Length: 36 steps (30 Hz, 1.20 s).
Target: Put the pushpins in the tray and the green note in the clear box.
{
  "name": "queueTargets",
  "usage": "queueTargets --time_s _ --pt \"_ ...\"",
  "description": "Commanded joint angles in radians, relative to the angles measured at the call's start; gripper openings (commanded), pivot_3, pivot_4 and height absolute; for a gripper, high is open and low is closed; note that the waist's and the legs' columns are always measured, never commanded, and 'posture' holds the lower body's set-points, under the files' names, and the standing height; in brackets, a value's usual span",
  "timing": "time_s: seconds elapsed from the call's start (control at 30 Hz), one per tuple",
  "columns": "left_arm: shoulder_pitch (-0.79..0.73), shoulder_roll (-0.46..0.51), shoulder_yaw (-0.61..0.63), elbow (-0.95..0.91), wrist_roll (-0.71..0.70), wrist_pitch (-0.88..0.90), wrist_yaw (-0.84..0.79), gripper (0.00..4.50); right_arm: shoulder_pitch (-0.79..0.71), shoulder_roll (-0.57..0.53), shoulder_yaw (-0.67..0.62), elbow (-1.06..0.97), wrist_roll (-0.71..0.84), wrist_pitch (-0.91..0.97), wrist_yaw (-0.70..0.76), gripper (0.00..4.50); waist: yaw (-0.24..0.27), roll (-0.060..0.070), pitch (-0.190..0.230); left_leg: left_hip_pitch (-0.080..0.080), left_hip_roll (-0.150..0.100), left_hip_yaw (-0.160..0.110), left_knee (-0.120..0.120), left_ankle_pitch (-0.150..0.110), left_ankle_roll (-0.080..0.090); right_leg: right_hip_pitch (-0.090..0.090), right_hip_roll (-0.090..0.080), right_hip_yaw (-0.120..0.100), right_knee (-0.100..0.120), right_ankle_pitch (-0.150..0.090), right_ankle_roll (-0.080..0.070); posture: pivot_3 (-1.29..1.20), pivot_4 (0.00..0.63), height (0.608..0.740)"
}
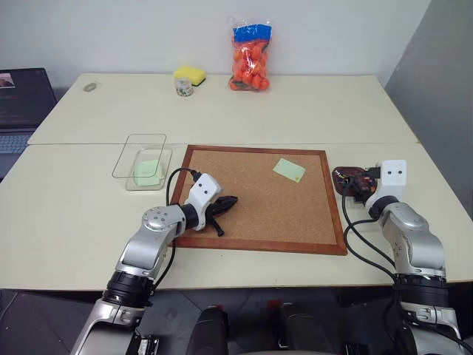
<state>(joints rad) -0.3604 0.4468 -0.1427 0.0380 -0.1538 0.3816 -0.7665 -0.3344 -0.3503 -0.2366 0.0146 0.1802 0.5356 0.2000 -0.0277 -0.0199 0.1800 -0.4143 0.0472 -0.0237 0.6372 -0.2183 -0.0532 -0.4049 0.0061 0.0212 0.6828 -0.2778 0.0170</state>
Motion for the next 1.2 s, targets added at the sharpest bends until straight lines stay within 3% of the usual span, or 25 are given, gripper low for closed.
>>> queueTargets --time_s 0.03,0.1,0.67,0.87,1.03,1.2 --pt "0.015 0.005 -0.02 0.014 0.015 0.009 -0.003 0.0 -0.022 -0.015 -0.011 -0.013 0.014 -0.004 0.012 4.16 0.0 0.0 0.0 0.0 0.0 0.0 0.0 0.0 0.0 0.0 0.0 0.0 0.0 0.0 0.0 0.0 0.15 0.74" --pt "0.016 0.004 -0.02 0.011 0.015 0.013 -0.002 0.0 -0.023 -0.011 -0.01 -0.02 0.028 -0.007 0.03 4.46 0.0 0.0 0.0 0.0 0.0 0.0 0.0 0.0 0.0 0.0 0.0 0.0 0.0 0.0 0.0 0.0 0.15 0.74" --pt "0.022 0.008 -0.019 0.003 0.014 0.016 -0.002 0.0 -0.071 0.003 0.018 0.088 0.037 -0.026 0.056 4.46 0.0 0.0 0.0 0.0 0.0 0.0 0.0 0.0 0.0 0.0 0.0 0.0 0.0 0.0 0.0 0.0 0.15 0.74" --pt "0.028 0.011 -0.015 -0.003 0.014 0.019 0.001 0.0 -0.053 0.008 0.029 -0.022 0.079 -0.045 0.104 4.46 -0.001 0.0 0.0 0.0 0.0 0.0 0.0 0.0 0.0 0.0 0.0 0.0 0.0 0.0 0.0 0.0 0.15 0.74" --pt "0.03 0.012 -0.016 -0.004 0.014 0.021 0.0 0.0 -0.015 0.043 0.108 -0.151 0.116 -0.019 0.161 4.46 -0.001 0.0 0.0 0.0 0.0 0.0 0.0 0.0 0.0 0.0 0.0 0.0 0.0 0.0 0.0 0.0 0.15 0.74" --pt "0.027 0.013 -0.018 0.0 0.014 0.019 0.001 0.0 -0.029 0.092 0.217 -0.151 0.05 -0.052 0.131 4.46 -0.001 0.0 0.0 0.0 0.0 0.0 0.0 0.0 0.0 0.0 0.0 0.0 0.0 0.0 0.0 0.0 0.15 0.74"
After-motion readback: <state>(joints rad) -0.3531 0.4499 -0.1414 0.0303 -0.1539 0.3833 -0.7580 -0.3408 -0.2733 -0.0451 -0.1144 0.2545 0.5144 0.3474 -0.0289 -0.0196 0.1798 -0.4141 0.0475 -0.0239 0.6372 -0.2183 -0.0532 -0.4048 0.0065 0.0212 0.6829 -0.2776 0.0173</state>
